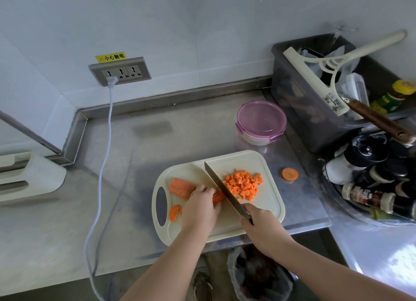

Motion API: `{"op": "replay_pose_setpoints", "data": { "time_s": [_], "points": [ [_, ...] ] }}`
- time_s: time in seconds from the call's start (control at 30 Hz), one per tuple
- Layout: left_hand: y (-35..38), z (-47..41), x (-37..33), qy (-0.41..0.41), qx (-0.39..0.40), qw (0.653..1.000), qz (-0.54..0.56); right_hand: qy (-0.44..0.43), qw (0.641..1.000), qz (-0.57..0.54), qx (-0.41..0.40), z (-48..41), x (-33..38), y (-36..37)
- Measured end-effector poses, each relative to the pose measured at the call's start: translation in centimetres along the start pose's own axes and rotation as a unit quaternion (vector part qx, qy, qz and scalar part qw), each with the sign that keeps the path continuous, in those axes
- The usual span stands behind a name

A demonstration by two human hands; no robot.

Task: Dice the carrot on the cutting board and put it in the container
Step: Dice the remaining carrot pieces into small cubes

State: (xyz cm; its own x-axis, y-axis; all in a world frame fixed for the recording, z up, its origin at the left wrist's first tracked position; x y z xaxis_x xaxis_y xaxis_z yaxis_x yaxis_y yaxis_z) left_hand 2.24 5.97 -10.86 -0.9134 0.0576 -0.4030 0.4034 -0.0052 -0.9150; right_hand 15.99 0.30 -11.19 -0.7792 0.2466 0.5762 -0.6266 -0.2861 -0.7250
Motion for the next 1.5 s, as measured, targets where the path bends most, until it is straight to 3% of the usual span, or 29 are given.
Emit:
{"op": "replay_pose_setpoints", "data": {
  "time_s": [0.23, 0.47, 1.5],
  "points": [
    [-1.2, 0.4, 0.8, 0.02, -0.032, 0.996, 0.076, -0.017, 0.998, 0.052, 0.01, -0.2, 0.3, -0.1],
    [-1.0, 0.9, -0.3, 0.099, -0.039, 0.993, 0.057, -0.043, 0.996, 0.037, -0.07, 0.1, 0.9, -2.0],
    [0.2, 1.2, 0.2, 0.094, -0.083, 0.992, 0.031, -0.056, 0.979, 0.196, 0.004, 1.7, 2.0, 1.1]
  ]
}}
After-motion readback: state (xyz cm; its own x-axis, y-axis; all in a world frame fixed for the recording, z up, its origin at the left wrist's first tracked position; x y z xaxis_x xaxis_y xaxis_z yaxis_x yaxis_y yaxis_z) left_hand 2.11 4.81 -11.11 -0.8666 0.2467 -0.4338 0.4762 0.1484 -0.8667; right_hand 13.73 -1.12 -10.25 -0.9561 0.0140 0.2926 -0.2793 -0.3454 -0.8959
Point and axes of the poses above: each hand's wrist, its own z-axis away from the middle knuckle, its own y-axis out of the palm, x = y × z, the point moved 9 cm from there along -z, towards the middle knuckle, and after that the axes turned 8 degrees about -x, right-handed, at the moved point
